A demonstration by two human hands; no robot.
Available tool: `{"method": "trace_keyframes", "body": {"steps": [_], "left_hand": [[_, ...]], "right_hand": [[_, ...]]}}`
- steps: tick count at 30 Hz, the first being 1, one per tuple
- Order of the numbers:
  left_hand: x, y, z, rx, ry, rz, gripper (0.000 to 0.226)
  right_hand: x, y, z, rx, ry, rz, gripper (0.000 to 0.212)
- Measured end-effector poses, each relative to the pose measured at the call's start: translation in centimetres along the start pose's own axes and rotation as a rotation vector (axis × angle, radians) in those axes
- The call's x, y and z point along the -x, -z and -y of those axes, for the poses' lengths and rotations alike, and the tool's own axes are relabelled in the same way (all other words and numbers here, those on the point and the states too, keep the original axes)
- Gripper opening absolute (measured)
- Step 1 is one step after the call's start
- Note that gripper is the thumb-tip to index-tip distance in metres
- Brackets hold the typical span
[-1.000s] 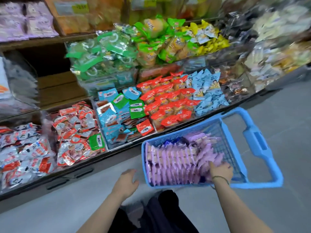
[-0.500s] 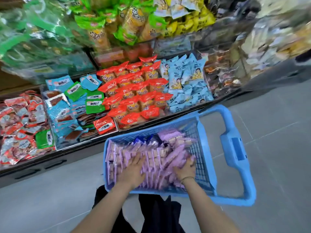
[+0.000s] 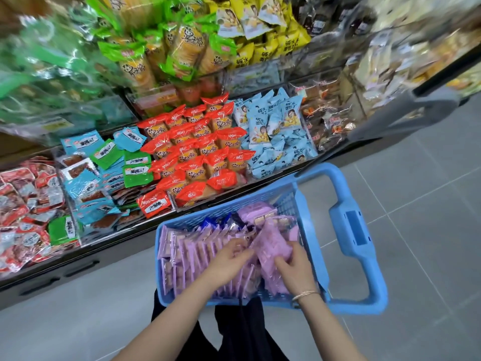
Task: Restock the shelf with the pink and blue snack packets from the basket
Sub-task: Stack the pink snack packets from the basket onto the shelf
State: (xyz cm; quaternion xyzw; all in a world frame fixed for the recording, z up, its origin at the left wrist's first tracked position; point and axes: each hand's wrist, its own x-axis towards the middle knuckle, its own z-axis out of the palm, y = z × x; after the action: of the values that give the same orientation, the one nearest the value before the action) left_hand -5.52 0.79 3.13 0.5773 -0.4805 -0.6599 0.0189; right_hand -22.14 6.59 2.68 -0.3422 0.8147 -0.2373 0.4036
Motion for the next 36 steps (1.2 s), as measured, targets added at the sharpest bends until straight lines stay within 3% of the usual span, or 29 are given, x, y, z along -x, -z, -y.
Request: {"method": "trace_keyframes", "body": {"steps": [4, 7, 12, 14, 17, 19, 22, 24, 27, 29, 34, 36], "left_hand": [[0.3, 0.0, -2.6, 0.685, 0.220, 0.307, 0.069], [0.0, 1.2, -2.2, 0.800, 0.188, 0.285, 0.065], [1.3, 3.0, 0.1, 1.021, 0.115, 0.308, 0.043], [1.8, 3.7, 0.7, 1.063, 0.053, 0.333, 0.051], [2.3, 5.1, 1.0, 1.057, -0.015, 0.339, 0.086], [2.6, 5.8, 0.8, 1.067, -0.084, 0.412, 0.085], [3.2, 6.4, 0.2, 1.119, -0.148, 0.512, 0.083], [3.4, 6.4, -0.2, 1.117, -0.205, 0.513, 0.079], [3.7, 6.1, -0.1, 1.086, -0.199, 0.447, 0.085], [4.0, 5.7, 0.4, 1.081, -0.180, 0.396, 0.093], [4.3, 5.1, 0.9, 1.104, -0.196, 0.328, 0.088], [4.6, 5.1, 0.8, 1.146, -0.224, 0.306, 0.086]], "right_hand": [[2.1, -1.2, 4.2, 0.105, 0.353, 0.026, 0.045], [2.5, -1.8, 6.2, 0.130, 0.494, 0.091, 0.066], [1.3, -1.3, 8.4, -0.395, 0.316, 0.328, 0.051], [0.6, -1.0, 9.0, -0.352, 0.339, 0.337, 0.049], [0.0, -1.0, 9.5, -0.292, 0.338, 0.308, 0.056], [-0.4, -0.8, 9.6, -0.266, 0.302, 0.315, 0.070], [-0.2, -0.7, 9.8, -0.340, 0.160, 0.475, 0.080], [0.5, -1.0, 9.9, -0.457, 0.092, 0.519, 0.065], [1.5, -1.1, 10.0, -0.450, 0.097, 0.409, 0.023], [1.6, -0.8, 9.8, -0.506, 0.076, 0.355, 0.011], [2.3, -0.1, 9.8, -0.980, -0.143, 0.424, 0.037], [2.3, 0.3, 9.4, -1.046, -0.191, 0.426, 0.046]]}}
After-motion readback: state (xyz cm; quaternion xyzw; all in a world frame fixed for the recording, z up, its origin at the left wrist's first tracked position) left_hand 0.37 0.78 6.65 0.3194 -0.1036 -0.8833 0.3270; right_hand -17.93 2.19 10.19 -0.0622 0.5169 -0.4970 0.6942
